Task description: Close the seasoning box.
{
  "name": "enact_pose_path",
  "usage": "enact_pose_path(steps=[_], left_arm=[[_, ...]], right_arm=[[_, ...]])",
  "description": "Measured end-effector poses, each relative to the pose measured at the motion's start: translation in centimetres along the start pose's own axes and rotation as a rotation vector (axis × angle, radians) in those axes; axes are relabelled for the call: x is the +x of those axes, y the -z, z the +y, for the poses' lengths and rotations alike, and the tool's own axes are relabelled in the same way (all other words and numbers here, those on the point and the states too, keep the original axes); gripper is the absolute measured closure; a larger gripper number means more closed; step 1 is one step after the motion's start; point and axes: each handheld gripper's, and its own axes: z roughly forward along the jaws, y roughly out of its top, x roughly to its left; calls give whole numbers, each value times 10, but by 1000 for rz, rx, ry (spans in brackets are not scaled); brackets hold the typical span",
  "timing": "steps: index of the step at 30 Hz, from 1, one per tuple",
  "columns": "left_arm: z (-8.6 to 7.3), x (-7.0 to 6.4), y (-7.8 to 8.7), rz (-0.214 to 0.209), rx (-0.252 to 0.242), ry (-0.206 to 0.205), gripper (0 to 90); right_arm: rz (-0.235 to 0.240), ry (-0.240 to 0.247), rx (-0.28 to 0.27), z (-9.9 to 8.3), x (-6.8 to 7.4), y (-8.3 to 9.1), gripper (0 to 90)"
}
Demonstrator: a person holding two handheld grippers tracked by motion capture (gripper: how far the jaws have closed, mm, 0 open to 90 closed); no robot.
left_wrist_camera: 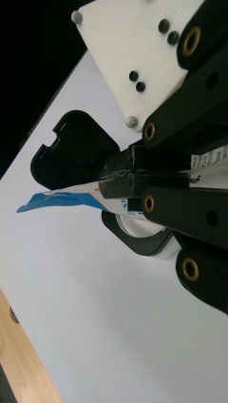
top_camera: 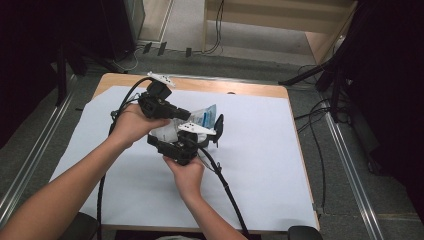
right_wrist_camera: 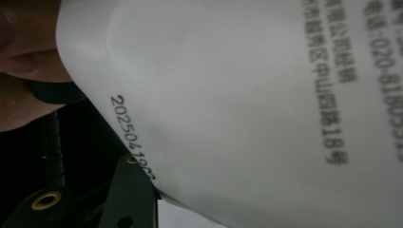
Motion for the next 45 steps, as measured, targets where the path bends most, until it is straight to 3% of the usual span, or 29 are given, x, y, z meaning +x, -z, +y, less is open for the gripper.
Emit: enact_pose_path(steps=[13,23,36,45], left_arm=[[0,0,1,-2,-7,1,900],[1,0,0,2,0,0,900],[2,1,-2,4,-8,3,900],[2,1,-1,0,-10,3,900]], right_arm=[[27,-95,-26,-3,-2,0,580],[9,-73,-28,-2,-2,1,587],[0,-6,1,0,1,-1,531],[-8,-15,-5,0,0,-2,571]])
